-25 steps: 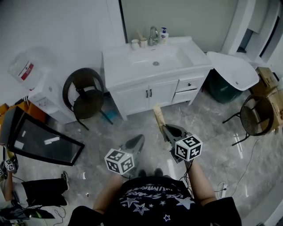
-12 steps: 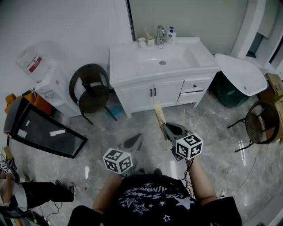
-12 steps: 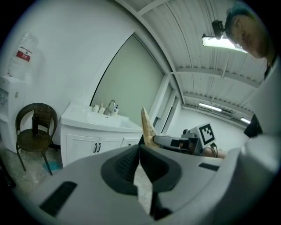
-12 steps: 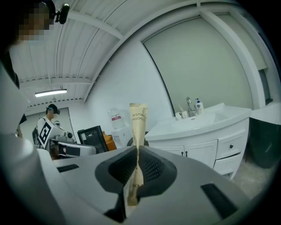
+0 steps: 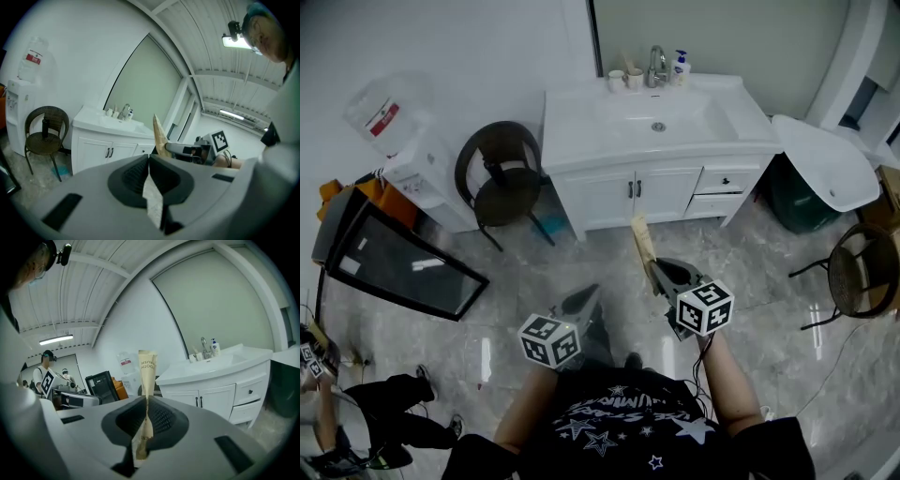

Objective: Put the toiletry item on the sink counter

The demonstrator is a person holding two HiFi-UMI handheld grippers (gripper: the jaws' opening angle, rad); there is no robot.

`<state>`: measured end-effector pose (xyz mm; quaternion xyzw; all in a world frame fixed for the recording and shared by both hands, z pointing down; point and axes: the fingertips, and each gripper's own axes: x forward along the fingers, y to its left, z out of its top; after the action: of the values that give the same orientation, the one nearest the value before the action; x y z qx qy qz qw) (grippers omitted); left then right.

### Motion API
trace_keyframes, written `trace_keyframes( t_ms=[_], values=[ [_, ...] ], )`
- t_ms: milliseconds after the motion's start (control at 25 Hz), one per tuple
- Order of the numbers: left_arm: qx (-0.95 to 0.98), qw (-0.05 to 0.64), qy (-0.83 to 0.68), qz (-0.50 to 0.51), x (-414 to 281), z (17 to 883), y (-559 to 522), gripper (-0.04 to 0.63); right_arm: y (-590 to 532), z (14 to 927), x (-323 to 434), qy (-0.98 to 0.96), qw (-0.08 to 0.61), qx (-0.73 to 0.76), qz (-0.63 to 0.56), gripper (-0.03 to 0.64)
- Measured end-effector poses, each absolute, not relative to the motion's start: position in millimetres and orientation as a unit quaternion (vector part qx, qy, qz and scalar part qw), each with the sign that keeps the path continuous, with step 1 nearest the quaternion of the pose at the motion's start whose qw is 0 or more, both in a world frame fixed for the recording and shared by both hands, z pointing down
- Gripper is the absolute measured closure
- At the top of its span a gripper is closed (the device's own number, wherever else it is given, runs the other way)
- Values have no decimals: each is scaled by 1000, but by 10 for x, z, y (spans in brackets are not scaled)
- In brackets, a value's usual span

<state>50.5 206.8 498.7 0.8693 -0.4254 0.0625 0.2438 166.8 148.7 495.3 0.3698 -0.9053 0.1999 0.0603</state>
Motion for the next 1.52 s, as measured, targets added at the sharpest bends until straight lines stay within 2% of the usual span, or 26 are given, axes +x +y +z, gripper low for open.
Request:
trace_keyframes(
  t_ms=[440, 960, 1520],
  values=[
    [872, 257, -413, 56, 366, 5169, 1430, 575, 947, 5080, 1724, -888, 82, 405, 203, 594],
    [871, 262, -411, 52, -174, 5119, -109, 575, -405, 5116, 1287, -874, 89, 427, 215, 594],
    [876, 275, -393, 54, -769, 5189, -1010, 575, -1397, 5178, 696, -861, 112, 442, 226, 592]
  ],
)
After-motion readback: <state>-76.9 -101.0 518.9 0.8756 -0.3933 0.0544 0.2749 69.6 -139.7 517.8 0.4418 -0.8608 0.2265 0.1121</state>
